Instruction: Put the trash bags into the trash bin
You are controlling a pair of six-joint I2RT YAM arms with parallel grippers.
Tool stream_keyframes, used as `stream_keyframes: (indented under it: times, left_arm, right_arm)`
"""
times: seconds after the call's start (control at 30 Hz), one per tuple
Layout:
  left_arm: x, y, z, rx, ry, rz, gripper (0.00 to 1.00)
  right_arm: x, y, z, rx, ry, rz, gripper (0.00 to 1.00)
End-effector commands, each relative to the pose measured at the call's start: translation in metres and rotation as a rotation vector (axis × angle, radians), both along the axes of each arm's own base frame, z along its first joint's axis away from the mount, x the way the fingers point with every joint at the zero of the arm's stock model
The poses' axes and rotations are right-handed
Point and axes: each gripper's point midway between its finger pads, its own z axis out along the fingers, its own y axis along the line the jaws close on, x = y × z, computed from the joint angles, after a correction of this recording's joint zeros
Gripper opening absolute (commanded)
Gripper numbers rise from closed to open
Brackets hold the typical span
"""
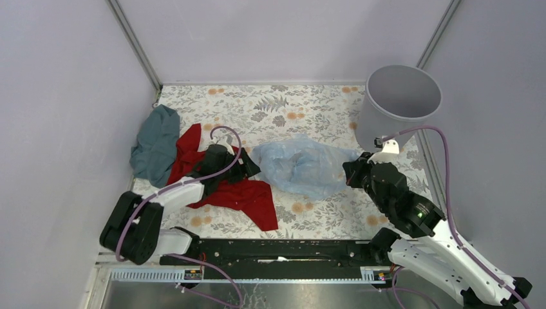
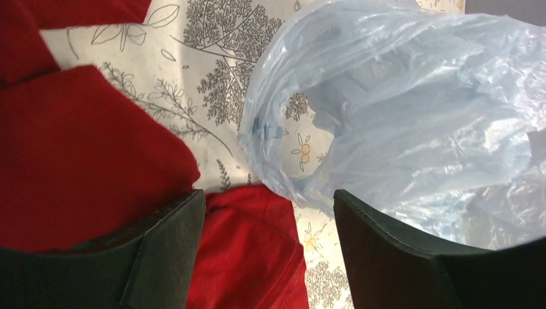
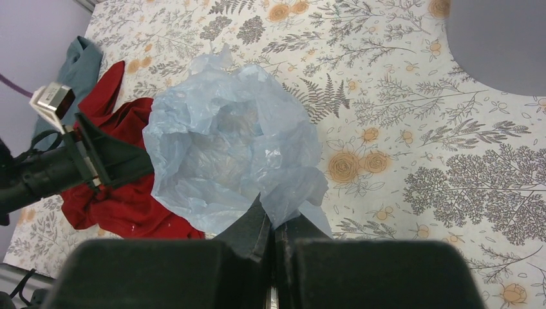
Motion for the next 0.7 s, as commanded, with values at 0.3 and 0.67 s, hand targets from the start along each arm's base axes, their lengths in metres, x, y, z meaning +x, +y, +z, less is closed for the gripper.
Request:
stream_keyframes:
  times: [0.3,0.67]
  left_arm:
    - [0.064,-0.023,0.014,-0.021,-0.104,0.014,0.67]
    - [0.056,-0.013,0.005,0.041,-0.038,0.032,0.05]
  right_arm:
    - [0.0,-0.001,-0.01,-0.022,0.001,0.001,0.02]
    - [-0.002,-0.002,-0.027,-0.02,0.039,-0.01,0.04]
